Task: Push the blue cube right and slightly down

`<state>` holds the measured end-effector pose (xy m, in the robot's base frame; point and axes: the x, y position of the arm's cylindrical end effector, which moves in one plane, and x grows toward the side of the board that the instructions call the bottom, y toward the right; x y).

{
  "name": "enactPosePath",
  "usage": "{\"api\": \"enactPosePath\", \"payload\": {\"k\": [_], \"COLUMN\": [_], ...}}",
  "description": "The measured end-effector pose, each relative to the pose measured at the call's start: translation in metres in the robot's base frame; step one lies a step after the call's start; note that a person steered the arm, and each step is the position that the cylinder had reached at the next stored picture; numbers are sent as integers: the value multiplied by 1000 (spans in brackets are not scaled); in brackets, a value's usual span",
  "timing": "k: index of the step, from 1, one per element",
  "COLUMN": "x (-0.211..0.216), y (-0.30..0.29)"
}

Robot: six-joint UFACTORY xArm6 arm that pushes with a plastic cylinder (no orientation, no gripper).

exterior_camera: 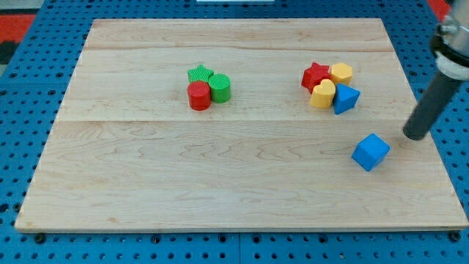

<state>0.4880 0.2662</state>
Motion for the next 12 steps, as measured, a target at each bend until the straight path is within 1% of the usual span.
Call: {"api": "enactPosePath", "payload": {"k": [1,2,3,4,5,6,7,8,10,11,12], "x": [18,18,14,7,43,87,101,90,53,46,44], "y": [-77,-97,-76,-26,-22,-85,-156,-162,-153,-126,-136]}}
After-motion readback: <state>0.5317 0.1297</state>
